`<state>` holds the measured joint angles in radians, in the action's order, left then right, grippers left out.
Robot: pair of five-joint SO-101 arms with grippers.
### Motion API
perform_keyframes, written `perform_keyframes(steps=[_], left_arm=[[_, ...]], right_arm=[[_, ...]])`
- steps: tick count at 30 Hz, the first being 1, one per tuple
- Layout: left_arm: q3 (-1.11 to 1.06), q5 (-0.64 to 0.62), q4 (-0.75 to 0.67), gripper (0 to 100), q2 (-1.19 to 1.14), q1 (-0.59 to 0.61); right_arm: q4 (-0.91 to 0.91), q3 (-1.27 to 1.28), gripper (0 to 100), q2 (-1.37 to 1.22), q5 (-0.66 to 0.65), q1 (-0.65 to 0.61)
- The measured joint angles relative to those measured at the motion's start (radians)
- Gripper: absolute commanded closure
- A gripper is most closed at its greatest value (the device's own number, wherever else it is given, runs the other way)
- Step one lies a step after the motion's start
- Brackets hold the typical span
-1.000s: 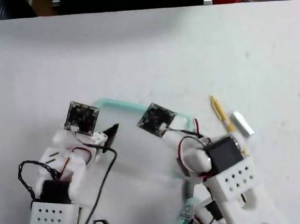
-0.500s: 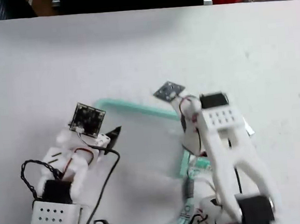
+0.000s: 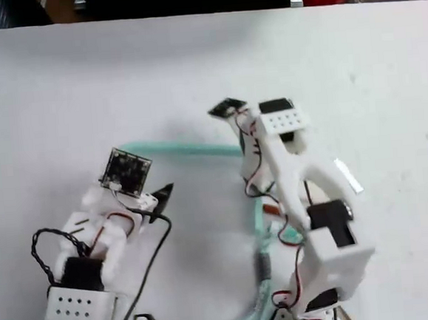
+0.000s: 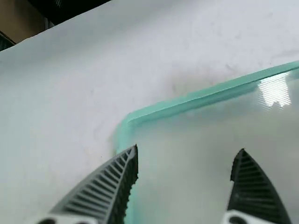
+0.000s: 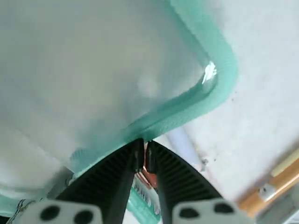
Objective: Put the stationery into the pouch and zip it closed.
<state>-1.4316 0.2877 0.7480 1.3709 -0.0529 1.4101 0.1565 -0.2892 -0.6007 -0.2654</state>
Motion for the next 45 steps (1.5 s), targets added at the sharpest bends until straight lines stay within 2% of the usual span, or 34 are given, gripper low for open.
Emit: perform_keyframes(steps=[7, 13, 20, 25, 28, 33, 35, 38, 40, 45], left_arm=[[0.0, 0.0, -0.005, 68, 0.0, 0.0], [-0.021, 0.0, -0.029, 68, 0.0, 0.0], [-0.026, 0.0, -0.032, 68, 0.0, -0.002], [-0.026, 0.0, -0.032, 68, 0.0, -0.002], [-0.026, 0.0, -0.032, 68, 0.0, -0.002], [-0.026, 0.0, -0.032, 68, 0.0, -0.002], [-0.026, 0.0, -0.032, 68, 0.0, -0.002], [-0.026, 0.0, -0.032, 68, 0.0, -0.002], [-0.026, 0.0, -0.032, 68, 0.0, -0.002], [-0.032, 0.0, -0.041, 68, 0.0, -0.002]], right_arm=[[0.043, -0.282, 98.1, -0.178, 0.021, -0.009], [0.077, -0.514, 98.1, -0.353, 0.074, -0.103], [0.282, -0.712, 98.1, -0.396, 0.08, -0.163], [0.295, -0.537, 98.1, -0.304, 0.072, -0.063], [0.288, -0.365, 98.1, -0.161, 0.0, -0.044], [0.146, -0.005, 97.9, 0.103, -0.034, -0.046], [0.078, 0.137, 94.0, 0.176, -0.04, -0.046], [0.008, 0.284, 81.0, 0.221, -0.04, -0.049], [-0.038, 0.341, 75.9, 0.224, -0.038, -0.068], [-0.092, 0.373, 79.3, 0.198, 0.04, -0.13]])
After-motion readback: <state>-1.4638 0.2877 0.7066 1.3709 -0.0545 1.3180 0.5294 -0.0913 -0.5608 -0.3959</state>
